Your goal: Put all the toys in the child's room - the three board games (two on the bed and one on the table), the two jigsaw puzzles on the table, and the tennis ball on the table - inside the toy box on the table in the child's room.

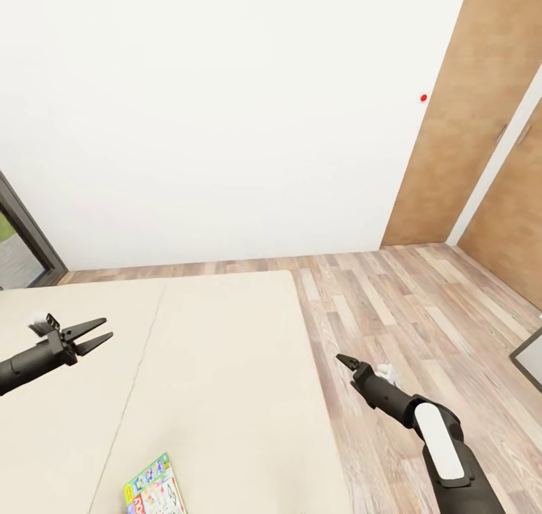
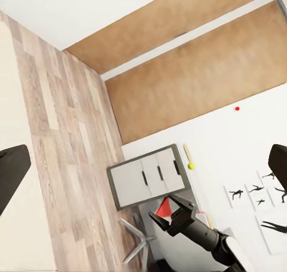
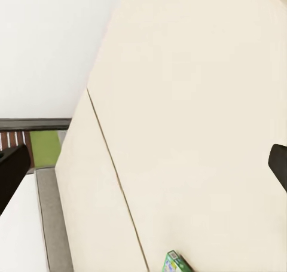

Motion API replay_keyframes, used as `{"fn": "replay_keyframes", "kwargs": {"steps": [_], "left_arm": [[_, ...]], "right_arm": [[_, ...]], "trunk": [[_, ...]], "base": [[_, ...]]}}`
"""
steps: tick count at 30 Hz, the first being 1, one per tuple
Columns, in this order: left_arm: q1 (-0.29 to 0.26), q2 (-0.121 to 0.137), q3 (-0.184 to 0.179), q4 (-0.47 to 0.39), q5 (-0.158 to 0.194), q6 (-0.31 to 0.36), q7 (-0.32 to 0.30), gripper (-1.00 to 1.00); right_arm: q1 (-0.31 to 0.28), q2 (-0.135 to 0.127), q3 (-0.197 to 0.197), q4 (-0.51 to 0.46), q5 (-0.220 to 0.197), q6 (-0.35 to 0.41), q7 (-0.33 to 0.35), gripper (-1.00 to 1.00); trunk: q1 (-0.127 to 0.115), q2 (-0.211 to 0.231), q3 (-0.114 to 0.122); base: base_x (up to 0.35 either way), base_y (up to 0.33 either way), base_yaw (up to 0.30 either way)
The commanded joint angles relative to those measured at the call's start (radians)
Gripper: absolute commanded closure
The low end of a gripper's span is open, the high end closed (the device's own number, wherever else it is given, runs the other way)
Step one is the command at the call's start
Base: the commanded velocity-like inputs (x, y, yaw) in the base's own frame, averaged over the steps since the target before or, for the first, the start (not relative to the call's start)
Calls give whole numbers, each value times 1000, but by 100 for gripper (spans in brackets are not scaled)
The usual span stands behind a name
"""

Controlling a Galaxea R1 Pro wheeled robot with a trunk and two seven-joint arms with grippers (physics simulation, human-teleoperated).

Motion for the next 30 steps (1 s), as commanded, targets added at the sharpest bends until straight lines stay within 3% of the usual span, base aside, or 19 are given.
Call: {"fn": "replay_keyframes", "kwargs": {"steps": [1, 7, 12, 14, 21, 30], "left_arm": [[6, 2, 2, 11, 1, 8, -1, -100], [17, 7, 7, 25, 0, 6, 4, -100], [18, 8, 0, 26, -7, 7, 40, -100], [17, 6, -1, 26, -18, 8, 69, -100], [15, -1, -1, 25, -42, 5, 184, -100], [15, -1, 5, 25, -44, 3, 202, -100]], "right_arm": [[-1, 1, -3, -2, 6, 8, 5, -100], [-7, 1, 45, -31, 10, 17, -58, -100], [-9, 2, 104, -74, 7, 20, -237, -100], [-9, 2, 123, -80, 4, 20, -273, -100], [-8, 2, 159, -133, -3, 21, -305, -100], [-6, 2, 169, -188, -3, 19, -309, -100]], "trunk": [[1, -2, -2], [1, -2, -2], [1, -2, -2], [1, -2, -2], [1, -2, -2], [1, -2, -2]], "base": [[-6, 16, 0], [-2, 6, 0], [0, 0, 0], [0, 0, 0], [0, 0, 0], [0, 0, 0]]}}
